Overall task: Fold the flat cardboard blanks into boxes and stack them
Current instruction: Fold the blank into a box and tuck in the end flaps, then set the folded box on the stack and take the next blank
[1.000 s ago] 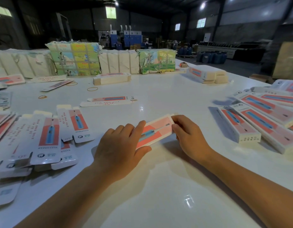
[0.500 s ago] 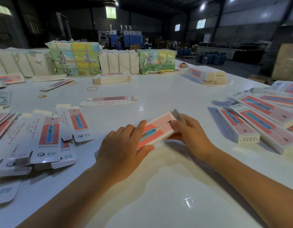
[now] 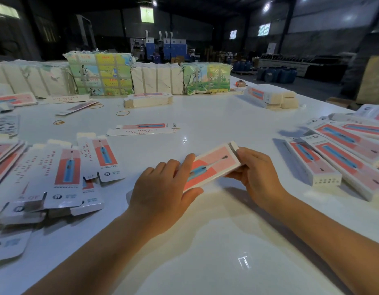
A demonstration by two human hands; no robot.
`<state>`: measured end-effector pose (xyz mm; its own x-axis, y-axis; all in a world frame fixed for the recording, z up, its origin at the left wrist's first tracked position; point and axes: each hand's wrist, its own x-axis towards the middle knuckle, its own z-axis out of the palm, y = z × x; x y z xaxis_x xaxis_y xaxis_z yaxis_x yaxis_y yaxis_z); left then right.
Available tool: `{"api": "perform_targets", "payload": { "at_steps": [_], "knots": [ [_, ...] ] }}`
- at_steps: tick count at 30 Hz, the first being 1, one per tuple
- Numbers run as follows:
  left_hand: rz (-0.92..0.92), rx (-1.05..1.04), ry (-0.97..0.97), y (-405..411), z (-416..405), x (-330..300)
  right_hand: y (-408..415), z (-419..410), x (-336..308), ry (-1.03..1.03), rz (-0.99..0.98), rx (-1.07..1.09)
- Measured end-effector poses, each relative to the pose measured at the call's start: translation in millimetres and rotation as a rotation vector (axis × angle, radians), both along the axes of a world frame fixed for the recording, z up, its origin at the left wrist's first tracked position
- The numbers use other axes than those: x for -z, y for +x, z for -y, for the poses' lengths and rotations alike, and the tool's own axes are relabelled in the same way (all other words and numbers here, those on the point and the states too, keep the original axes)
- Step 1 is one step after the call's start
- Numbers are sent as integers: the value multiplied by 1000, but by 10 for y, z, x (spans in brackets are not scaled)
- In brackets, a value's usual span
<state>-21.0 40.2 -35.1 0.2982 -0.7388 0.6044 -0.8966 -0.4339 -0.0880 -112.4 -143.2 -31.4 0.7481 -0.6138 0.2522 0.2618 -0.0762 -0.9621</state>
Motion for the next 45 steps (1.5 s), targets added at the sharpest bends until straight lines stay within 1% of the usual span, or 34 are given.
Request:
{"api": "perform_targets", "payload": {
  "at_steps": [4,10,11,14,17,19,22,24,26,27,28,30,31,32,33,35,36,39,43,45],
  "knots": [
    [23,-4,16,2,-5,-5,-1,-2,19,-67,0,-22],
    [32,13,-6,1,3,-2,-17,2,39,-188,-20,29],
    [30,14,-2,0,5,-3,-31,-13,44,-266,-27,48],
    [47,8,10,-4,4,4,-81,-89,48,-593,-54,123],
    [78,-6,15,-27,7,4,-99,-148,46,-746,-90,114],
    [103,-18,17,-43,-1,-1,-109,-154,45,-755,-95,107],
    [105,-5,2,-34,-22,-16,-113,-122,42,-679,-88,46],
    [86,15,-15,1,-44,-42,-90,-85,43,-627,-138,-33],
    [79,49,-19,47,-63,-63,-83,-43,21,-671,-180,-88],
    [81,72,-15,66,-73,-59,-92,-29,-3,-766,-178,-109],
    [79,93,-5,81,-79,-46,-103,-17,-21,-916,-166,-120],
    [80,125,17,100,-79,6,-126,33,-18,-1279,-147,-101],
    [95,140,13,115,-73,38,-129,55,-11,-1424,-151,-86],
    [120,156,-4,128,-54,63,-133,75,-11,-1510,-157,-69],
    [150,165,-29,139,-34,79,-133,96,-23,-1545,-172,-54],
    [189,176,-84,144,19,81,-155,177,-89,-1534,-208,18],
    [186,192,-110,146,45,84,-173,243,-161,-1515,-225,95],
    [135,291,-130,121,134,158,-308,635,-473,-1440,-303,439],
    [46,380,-119,135,205,285,-713,1437,-815,-1329,-429,897],
    [-22,374,-118,159,226,302,-1038,1862,-805,-1212,-566,1077]
  ]
}}
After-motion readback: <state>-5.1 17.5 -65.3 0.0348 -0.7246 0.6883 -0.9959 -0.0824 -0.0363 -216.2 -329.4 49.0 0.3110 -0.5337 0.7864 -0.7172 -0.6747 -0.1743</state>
